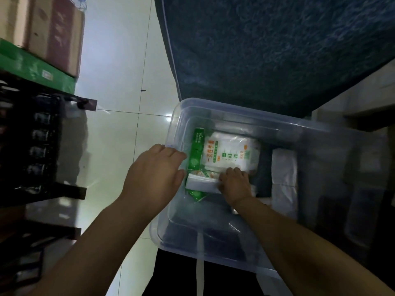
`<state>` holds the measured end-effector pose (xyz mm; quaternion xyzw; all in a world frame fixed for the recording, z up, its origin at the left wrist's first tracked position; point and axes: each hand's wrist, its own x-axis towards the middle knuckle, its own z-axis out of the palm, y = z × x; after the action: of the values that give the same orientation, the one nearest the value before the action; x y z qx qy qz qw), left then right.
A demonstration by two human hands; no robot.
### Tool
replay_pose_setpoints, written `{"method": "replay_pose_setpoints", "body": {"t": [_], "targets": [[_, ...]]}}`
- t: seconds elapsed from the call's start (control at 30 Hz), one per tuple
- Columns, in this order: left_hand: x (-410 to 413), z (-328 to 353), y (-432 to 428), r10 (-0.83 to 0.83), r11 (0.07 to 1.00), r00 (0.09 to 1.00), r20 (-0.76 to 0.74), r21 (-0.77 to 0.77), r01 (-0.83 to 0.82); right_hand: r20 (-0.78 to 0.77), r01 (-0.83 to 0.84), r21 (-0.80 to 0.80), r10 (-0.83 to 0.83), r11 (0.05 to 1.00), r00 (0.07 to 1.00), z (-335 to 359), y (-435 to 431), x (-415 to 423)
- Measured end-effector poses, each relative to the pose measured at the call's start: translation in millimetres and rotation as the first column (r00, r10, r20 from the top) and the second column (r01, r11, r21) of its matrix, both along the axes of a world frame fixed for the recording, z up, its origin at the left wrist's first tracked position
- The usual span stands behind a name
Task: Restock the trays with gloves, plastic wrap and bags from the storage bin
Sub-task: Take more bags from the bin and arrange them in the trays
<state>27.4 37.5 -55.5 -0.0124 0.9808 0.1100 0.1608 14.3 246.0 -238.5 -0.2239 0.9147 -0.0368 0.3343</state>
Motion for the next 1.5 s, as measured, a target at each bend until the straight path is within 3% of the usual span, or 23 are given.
{"method": "replay_pose_setpoints", "body": {"t": [0.03, 0.1, 0.17, 0.27, 0.37, 0.5, 0.57, 0.63, 0.7, 0.77, 0.83, 0.9, 1.0, 1.2, 1.43, 1.5], "targets": [[0, 0, 0, 0.004, 1.0, 1.0, 0.003, 0.001, -0.004, 0.028, 0.044, -0.022, -0.044, 0.999, 0.999, 5, 1, 0], [-1, 3, 2, 0.011, 1.0, 1.0, -0.002, 0.011, -0.011, 0.146, 0.287, -0.106, -0.27, 0.952, 0.952, 23, 2, -1], [-1, 7, 5, 0.025, 0.999, 0.999, -0.025, 0.036, -0.024, 0.236, 0.511, -0.19, -0.466, 0.839, 0.853, 48, 5, -4], [-2, 19, 17, 0.138, 0.973, 0.99, -0.021, 0.187, -0.132, 0.309, 0.659, -0.415, -0.584, 0.627, 0.751, 95, 5, -13], [-10, 27, 32, 0.369, 0.813, 0.913, 0.17, 0.416, -0.407, 0.504, 0.753, -0.54, -0.571, 0.377, 0.648, 146, 2, -24], [-28, 36, 52, 0.509, 0.467, 0.765, 0.393, 0.621, -0.63, 0.702, 0.815, -0.549, -0.425, 0.189, 0.571, 178, 2, -26], [-33, 38, 61, 0.524, 0.475, 0.77, 0.364, 0.625, -0.619, 0.787, 0.861, -0.494, -0.358, 0.121, 0.502, 176, 4, -24], [-36, 37, 67, 0.536, 0.52, 0.783, 0.316, 0.607, -0.6, 0.801, 0.885, -0.457, -0.392, 0.088, 0.453, 160, 11, -20], [-38, 32, 69, 0.553, 0.533, 0.784, 0.282, 0.603, -0.593, 0.663, 0.884, -0.454, -0.621, 0.109, 0.417, 132, 29, -16], [-41, 27, 69, 0.571, 0.527, 0.777, 0.265, 0.607, -0.595, 0.402, 0.889, -0.36, -0.812, 0.285, 0.423, 99, 58, -12], [-43, 18, 69, 0.568, 0.534, 0.781, 0.259, 0.606, -0.59, 0.189, 0.845, -0.111, -0.824, 0.523, 0.534, 69, 87, -8], [-45, 8, 70, 0.562, 0.543, 0.785, 0.26, 0.601, -0.587, 0.03, 0.768, 0.079, -0.771, 0.636, 0.636, 44, 104, -9], [-48, -9, 72, 0.551, 0.566, 0.796, 0.251, 0.588, -0.577, -0.125, 0.729, 0.15, -0.718, 0.668, 0.684, 14, 107, -14], [-53, -25, 72, 0.545, 0.595, 0.808, 0.226, 0.575, -0.562, -0.272, 0.665, 0.317, -0.607, 0.676, 0.747, -15, 104, -17], [-50, -14, 70, 0.534, 0.568, 0.802, 0.268, 0.588, -0.575, -0.223, 0.63, 0.344, -0.591, 0.696, 0.775, 7, 113, -20], [-48, -4, 71, 0.525, 0.567, 0.805, 0.275, 0.592, -0.572, -0.137, 0.706, 0.252, -0.697, 0.662, 0.704, 26, 115, -20]]}}
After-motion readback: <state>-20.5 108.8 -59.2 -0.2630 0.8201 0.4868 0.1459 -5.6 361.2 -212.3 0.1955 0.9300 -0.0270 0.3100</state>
